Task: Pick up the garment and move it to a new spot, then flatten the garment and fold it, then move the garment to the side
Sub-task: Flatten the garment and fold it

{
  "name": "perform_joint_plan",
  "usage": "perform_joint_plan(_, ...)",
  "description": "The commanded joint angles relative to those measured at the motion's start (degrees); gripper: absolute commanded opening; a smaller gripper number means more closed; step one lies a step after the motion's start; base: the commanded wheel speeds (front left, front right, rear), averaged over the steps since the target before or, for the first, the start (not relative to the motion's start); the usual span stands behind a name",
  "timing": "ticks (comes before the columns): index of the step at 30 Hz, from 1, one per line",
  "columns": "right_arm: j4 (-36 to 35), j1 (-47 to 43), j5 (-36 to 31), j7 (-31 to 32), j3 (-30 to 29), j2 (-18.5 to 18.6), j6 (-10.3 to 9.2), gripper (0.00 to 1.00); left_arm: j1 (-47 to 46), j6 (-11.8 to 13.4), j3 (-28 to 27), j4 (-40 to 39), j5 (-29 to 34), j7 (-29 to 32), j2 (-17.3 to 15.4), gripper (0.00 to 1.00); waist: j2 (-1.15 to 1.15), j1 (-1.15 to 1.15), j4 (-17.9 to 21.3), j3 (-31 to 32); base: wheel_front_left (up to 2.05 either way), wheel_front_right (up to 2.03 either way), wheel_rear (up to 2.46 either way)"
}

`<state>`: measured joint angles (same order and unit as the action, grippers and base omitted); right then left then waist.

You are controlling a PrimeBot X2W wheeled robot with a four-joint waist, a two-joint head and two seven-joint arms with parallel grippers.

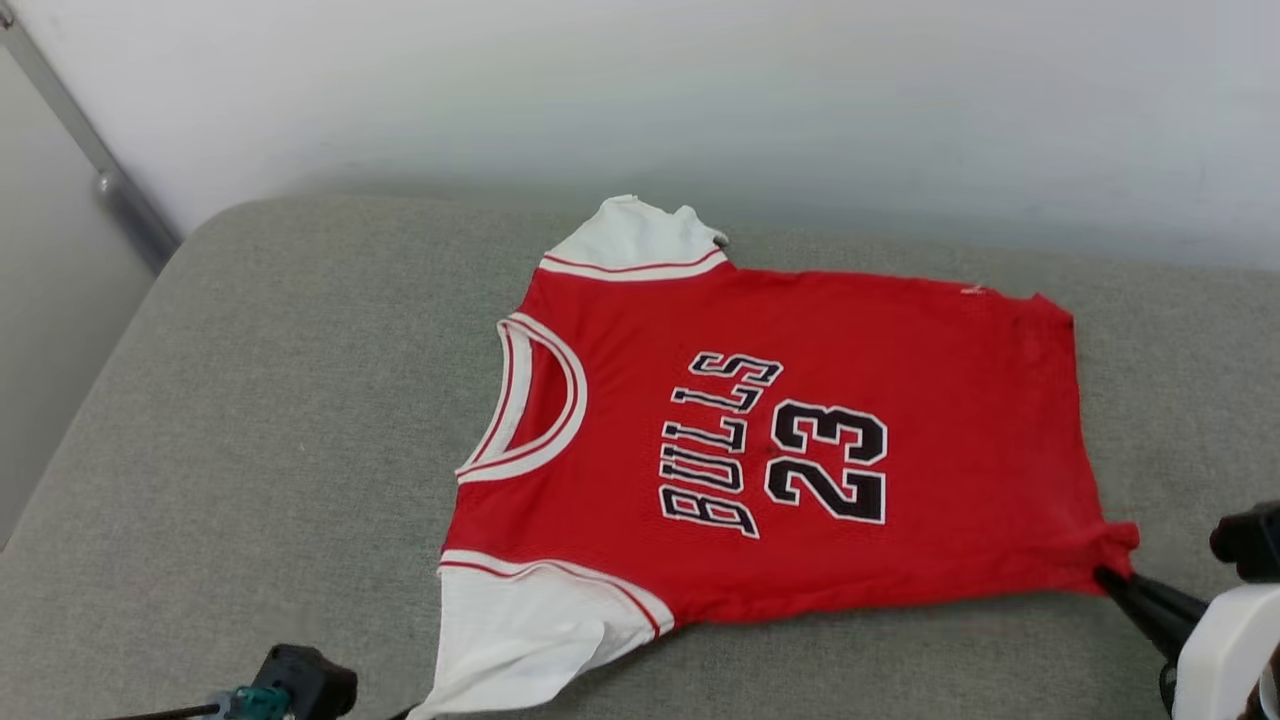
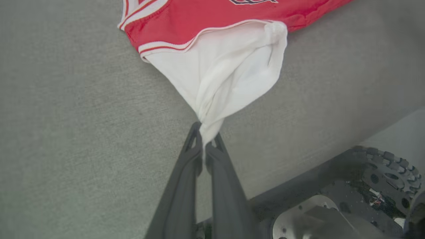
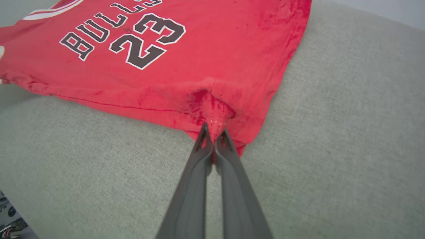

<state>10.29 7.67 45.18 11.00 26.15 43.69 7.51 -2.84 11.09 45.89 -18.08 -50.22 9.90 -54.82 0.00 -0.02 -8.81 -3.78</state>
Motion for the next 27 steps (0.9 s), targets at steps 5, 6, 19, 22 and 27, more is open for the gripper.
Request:
perform_joint_plan(5,-2.7,-6.9,3.2,1.8,-1.7,1.3,-0.04,0.0,5.0,0.6,1.5,-3.5,-4.1,3.5,-3.3,0.0,0.0,0.02,0.2,2.2,0.0,0.0,0.0)
perform_joint_plan(6,-3.4,-8.1,3.9,2.2,-2.1,1.4,-0.04,0.0,5.5,0.5,1.8,-4.3,-4.5,4.0,-4.0,0.0,0.0,0.02,0.2,2.3,0.0,0.0,0.0)
perform_joint_plan(19,-10.8,-12.6,4.7,6.1,-9.3,0.9,-0.04,0.0,3.3,2.0,-3.0,-8.0,-4.0,-1.6,-4.9,0.0,0.0,0.02,2.1,-0.4,0.0,0.0,0.0)
perform_joint_plan(22,-12.7,-11.5,5.1,7.2,-10.8,0.5,-0.04,0.0,1.4,1.5,-4.3,-8.0,-2.9,-2.6,-5.1,0.0,0.0,0.02,2.8,-1.8,0.0,0.0,0.0)
perform_joint_plan(27,-15.6,-10.1,5.2,9.2,-12.1,-0.1,-0.03,0.0,-3.9,0.5,-7.1,-7.1,-1.7,-3.5,-4.4,0.0,0.0,0.02,3.6,-4.6,0.0,0.0,0.0)
